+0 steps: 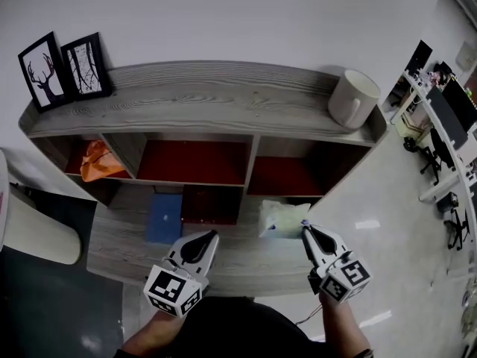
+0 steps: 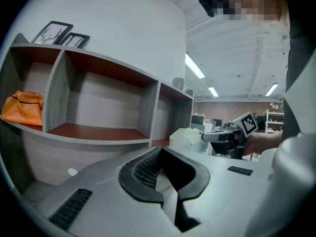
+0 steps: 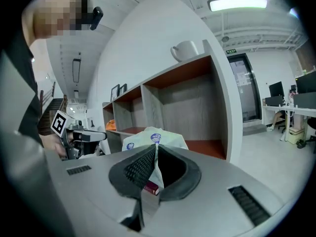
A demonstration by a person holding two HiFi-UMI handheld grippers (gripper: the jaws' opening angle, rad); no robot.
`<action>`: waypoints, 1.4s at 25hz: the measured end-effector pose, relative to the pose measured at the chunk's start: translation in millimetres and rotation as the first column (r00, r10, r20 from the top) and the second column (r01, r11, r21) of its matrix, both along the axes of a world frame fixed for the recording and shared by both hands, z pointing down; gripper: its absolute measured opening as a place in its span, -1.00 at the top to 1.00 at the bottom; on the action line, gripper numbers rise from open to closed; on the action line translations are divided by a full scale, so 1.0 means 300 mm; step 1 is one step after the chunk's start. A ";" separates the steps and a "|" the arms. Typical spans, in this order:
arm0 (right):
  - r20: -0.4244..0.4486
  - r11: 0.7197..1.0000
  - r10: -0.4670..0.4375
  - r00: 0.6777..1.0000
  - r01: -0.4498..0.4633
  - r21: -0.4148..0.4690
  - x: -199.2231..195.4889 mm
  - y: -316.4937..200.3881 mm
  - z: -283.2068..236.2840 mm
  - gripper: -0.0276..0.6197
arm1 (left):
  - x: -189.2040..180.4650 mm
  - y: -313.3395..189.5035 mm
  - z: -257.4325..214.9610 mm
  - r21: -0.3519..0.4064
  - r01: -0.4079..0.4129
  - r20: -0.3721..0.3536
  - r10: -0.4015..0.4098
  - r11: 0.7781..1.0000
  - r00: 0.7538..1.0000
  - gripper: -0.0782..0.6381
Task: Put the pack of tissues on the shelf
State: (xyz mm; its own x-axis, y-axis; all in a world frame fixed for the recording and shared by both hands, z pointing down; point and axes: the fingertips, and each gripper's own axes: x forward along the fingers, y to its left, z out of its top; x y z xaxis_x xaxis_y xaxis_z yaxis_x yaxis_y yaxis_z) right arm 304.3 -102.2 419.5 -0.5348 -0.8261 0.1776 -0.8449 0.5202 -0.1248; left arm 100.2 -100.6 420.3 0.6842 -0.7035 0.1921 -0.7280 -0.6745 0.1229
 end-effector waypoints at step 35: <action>-0.115 0.997 0.068 0.991 -0.072 -0.029 0.103 -0.466 0.135 0.84 | 0.103 -0.128 -0.069 0.005 0.034 -0.024 -0.034 0.999 0.999 0.74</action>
